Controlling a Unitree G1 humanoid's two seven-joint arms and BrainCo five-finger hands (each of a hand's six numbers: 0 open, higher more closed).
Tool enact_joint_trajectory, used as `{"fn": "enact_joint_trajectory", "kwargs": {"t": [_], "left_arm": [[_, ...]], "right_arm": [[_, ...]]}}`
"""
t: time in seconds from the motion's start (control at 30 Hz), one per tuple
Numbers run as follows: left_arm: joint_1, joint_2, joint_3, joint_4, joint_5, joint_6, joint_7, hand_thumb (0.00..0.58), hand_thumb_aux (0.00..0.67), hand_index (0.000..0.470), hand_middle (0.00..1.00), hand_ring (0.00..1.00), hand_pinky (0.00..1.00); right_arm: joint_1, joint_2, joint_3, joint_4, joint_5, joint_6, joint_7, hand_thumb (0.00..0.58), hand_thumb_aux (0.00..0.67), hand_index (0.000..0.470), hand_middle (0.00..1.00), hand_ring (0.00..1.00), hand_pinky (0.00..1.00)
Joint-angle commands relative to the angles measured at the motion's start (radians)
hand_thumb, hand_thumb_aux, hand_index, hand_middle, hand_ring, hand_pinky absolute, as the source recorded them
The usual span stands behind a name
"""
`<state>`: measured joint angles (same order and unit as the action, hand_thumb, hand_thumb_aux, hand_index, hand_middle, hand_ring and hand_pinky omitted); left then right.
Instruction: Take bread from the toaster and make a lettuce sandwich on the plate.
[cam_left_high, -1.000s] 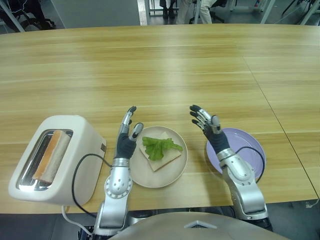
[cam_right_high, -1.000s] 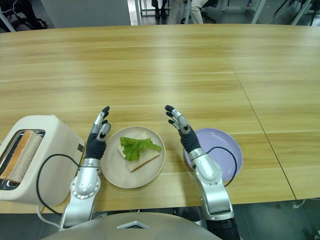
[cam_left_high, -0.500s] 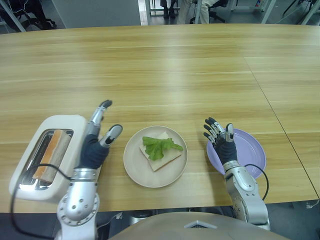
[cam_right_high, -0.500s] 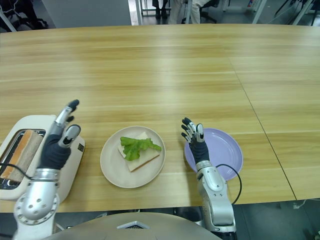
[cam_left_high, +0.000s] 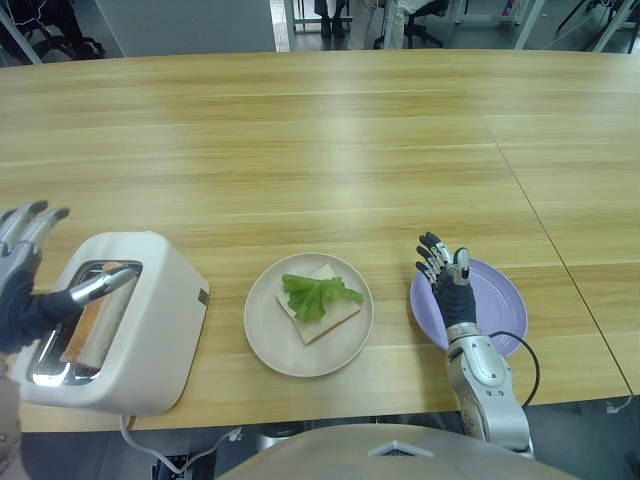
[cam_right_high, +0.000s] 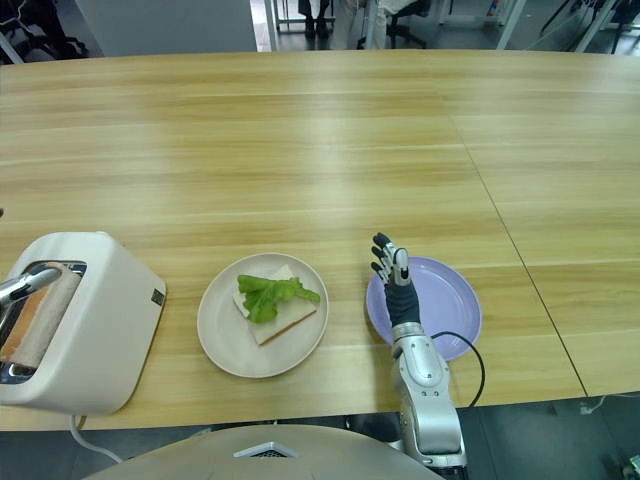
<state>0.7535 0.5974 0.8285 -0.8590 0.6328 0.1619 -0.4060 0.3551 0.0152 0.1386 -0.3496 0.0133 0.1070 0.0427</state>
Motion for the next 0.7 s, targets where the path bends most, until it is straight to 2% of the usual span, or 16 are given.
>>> {"fn": "enact_joint_trajectory", "kwargs": {"t": [0.03, 0.27, 0.57, 0.63, 0.67, 0.7], "left_arm": [[0.049, 0.021, 0.061, 0.048, 0.048, -0.058, -0.046, 0.000, 0.000, 0.000, 0.00, 0.00, 0.00], [0.143, -0.015, 0.126, 0.057, -0.012, -0.149, -0.126, 0.000, 0.000, 0.000, 0.00, 0.00, 0.00], [0.146, -0.050, 0.139, 0.048, -0.079, -0.175, -0.181, 0.014, 0.008, 0.005, 0.00, 0.00, 0.00], [0.144, -0.052, 0.135, 0.049, -0.074, -0.180, -0.188, 0.120, 0.074, 0.051, 0.00, 0.00, 0.00], [0.135, -0.054, 0.132, 0.051, -0.071, -0.177, -0.185, 0.120, 0.074, 0.051, 0.00, 0.00, 0.00], [0.133, -0.055, 0.129, 0.053, -0.066, -0.180, -0.186, 0.275, 0.184, 0.126, 0.00, 0.00, 0.00]], "right_arm": [[-0.012, -0.001, -0.014, 0.017, -0.008, -0.012, -0.015, 0.000, 0.000, 0.000, 0.00, 0.00, 0.00], [-0.025, -0.006, -0.021, 0.044, -0.011, -0.021, -0.024, 0.000, 0.000, 0.000, 0.00, 0.00, 0.00], [-0.042, -0.009, -0.014, 0.072, -0.025, -0.032, -0.030, 0.000, 0.000, 0.000, 0.00, 0.00, 0.00], [-0.042, -0.008, -0.015, 0.072, -0.027, -0.033, -0.029, 0.000, 0.000, 0.000, 0.00, 0.00, 0.00], [-0.041, -0.008, -0.015, 0.073, -0.028, -0.035, -0.029, 0.000, 0.000, 0.000, 0.00, 0.00, 0.00], [-0.041, -0.008, -0.016, 0.073, -0.030, -0.035, -0.029, 0.000, 0.000, 0.000, 0.00, 0.00, 0.00]]}}
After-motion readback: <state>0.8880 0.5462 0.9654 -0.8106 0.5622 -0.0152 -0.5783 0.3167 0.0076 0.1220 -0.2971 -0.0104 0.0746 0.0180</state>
